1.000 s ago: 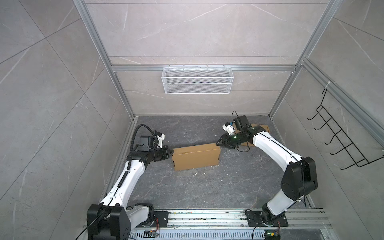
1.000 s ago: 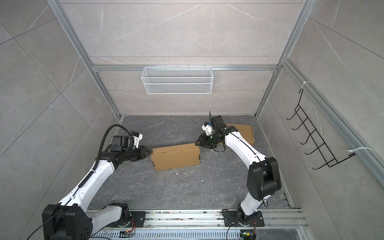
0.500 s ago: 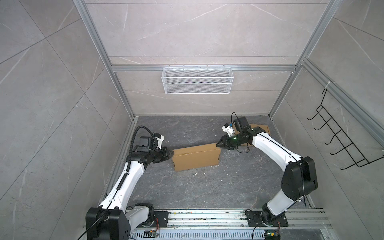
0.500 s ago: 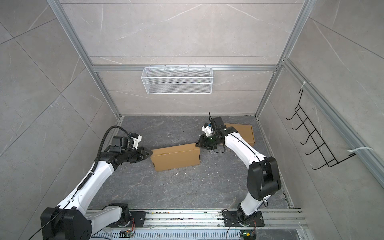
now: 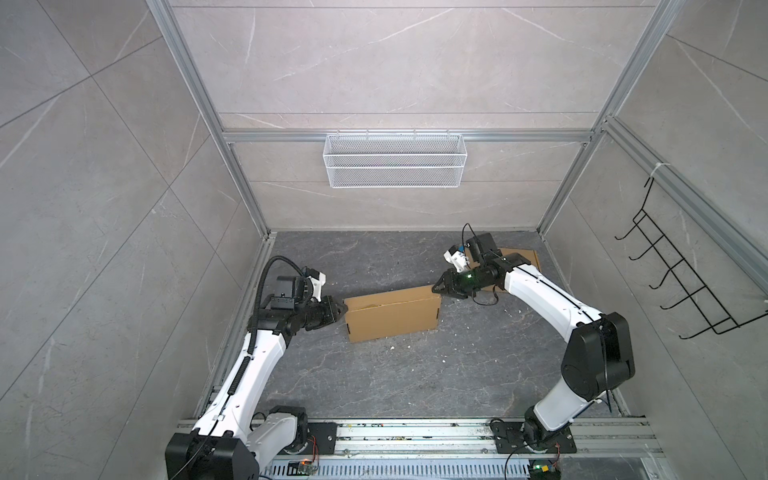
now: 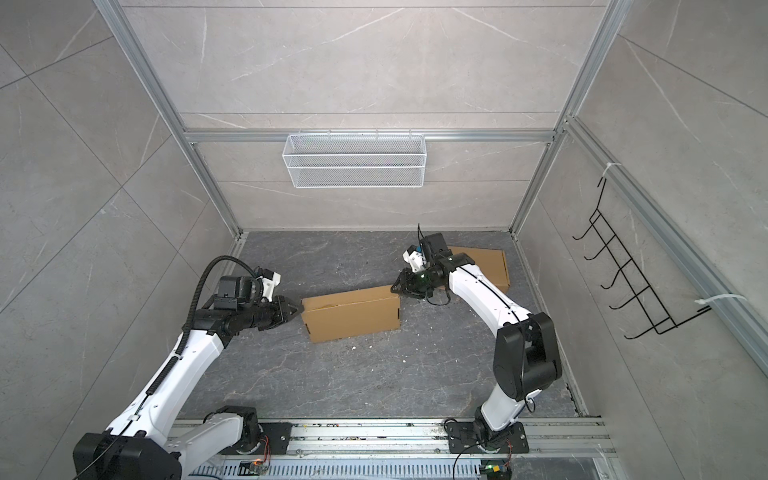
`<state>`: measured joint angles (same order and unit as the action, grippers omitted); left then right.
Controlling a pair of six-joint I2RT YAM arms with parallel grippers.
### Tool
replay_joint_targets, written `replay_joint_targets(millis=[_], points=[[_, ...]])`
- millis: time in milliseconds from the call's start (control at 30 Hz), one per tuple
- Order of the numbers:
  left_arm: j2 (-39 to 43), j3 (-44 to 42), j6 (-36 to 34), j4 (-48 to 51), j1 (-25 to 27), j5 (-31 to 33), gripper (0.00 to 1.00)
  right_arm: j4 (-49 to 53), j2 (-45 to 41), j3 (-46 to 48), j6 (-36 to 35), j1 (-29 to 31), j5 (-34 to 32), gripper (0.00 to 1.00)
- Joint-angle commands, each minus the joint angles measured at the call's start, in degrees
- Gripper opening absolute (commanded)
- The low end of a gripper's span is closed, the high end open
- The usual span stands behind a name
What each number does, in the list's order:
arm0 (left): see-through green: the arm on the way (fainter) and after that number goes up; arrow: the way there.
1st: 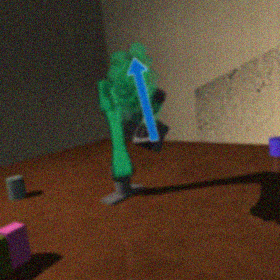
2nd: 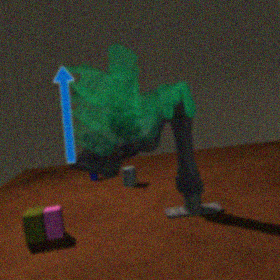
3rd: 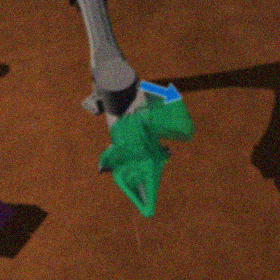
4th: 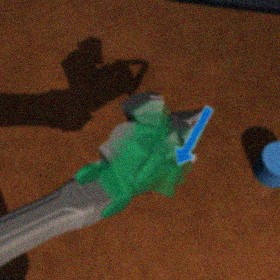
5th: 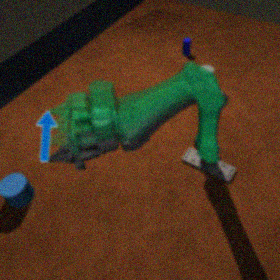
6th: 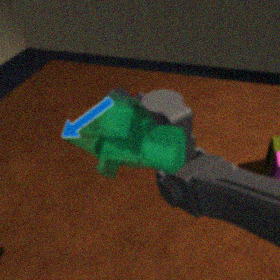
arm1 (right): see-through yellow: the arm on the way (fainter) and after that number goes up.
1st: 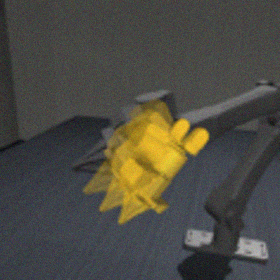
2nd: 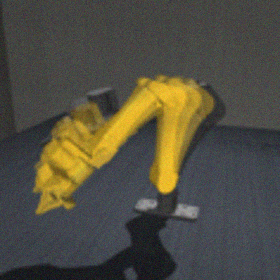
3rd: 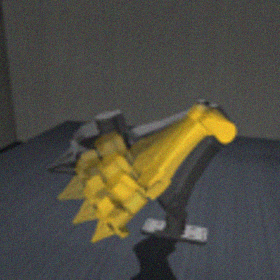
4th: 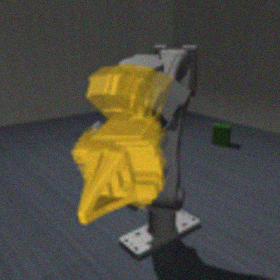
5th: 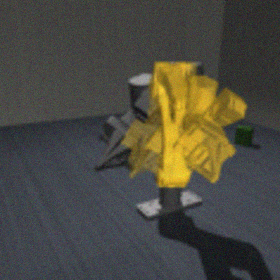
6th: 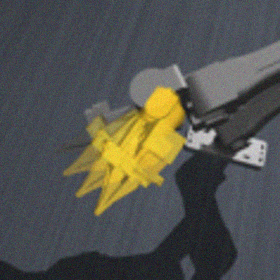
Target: Fold the paper box
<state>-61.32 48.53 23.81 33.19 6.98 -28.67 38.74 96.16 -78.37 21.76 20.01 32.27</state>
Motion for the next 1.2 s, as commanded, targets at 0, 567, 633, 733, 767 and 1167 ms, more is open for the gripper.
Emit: replay_joint_targets(millis=[0,567,633,733,767,1167], points=[[-0.37,-1.13,-1.35,0.93,-0.13,0.44,0.26,3.56,3.24,0.83,-1.28,0.47,-4.24,0.33],[-3.35,4.03,-0.28,-2.12,-0.66,-1.00,0.51,0.72,1.28,2.45,-0.15,0.73,-2.17,0.35],[-4.77,3.96,-0.33,-3.33,-0.67,-1.24,0.52,0.47,0.68,3.11,-0.05,0.93,-2.01,0.35],[-5.71,2.80,0.91,-6.11,-0.57,-2.72,0.53,-0.06,-0.08,4.22,0.21,1.28,-1.93,0.35],[-5.97,2.50,1.32,-6.82,-0.55,-3.45,0.54,-0.15,-0.27,4.43,0.21,1.46,-1.92,0.35],[-2.35,-2.26,3.73,-9.15,1.12,-4.86,0.49,-1.21,-5.64,9.14,0.20,2.88,-2.12,0.36]])
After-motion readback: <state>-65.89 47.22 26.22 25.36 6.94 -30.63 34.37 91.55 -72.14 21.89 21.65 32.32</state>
